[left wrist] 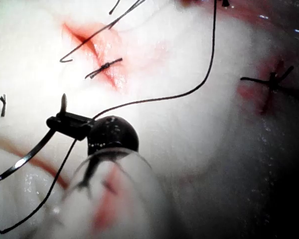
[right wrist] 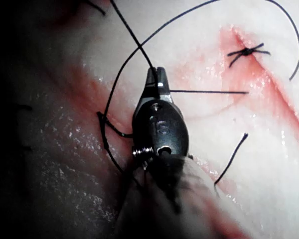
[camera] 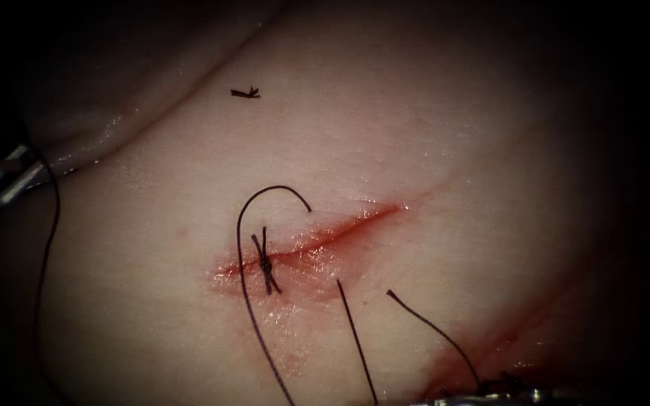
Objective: Wound Closure
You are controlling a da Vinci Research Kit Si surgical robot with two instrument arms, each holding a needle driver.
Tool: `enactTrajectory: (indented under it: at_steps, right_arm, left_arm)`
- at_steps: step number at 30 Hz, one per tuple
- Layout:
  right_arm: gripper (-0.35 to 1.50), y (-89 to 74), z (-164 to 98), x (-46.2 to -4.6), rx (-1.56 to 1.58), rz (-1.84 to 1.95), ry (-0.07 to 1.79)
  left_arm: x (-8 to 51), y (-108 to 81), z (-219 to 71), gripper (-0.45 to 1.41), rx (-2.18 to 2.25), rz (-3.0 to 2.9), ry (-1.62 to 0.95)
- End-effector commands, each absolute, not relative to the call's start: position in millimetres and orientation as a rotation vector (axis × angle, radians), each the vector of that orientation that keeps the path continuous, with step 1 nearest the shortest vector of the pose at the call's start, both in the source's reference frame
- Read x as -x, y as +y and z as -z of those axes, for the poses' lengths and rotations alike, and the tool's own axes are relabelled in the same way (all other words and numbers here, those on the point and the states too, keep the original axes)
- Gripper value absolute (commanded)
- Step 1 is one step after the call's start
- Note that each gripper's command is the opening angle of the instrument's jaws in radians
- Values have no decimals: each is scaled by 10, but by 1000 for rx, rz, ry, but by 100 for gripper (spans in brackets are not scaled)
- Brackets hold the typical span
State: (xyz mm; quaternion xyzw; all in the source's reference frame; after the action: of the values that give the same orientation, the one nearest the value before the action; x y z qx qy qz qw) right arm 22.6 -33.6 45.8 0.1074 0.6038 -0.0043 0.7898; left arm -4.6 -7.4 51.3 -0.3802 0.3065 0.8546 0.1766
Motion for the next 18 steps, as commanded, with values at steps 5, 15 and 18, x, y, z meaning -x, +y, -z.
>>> enactTrajectory:
  at_steps: [5,15,18]
  right_arm:
    - [-35,-387,-415,-259,-343,97,1304]
    - [136,-328,-401,-272,-220,-40,1362]
    - [143,-302,-406,-265,-160,-82,1360]
  left_arm:
    - [67,-83,-522,-45,1098,-2430,855]
    - [70,-89,-537,-45,1102,-2431,839]
    - [70,-91,-542,-45,1099,-2442,837]
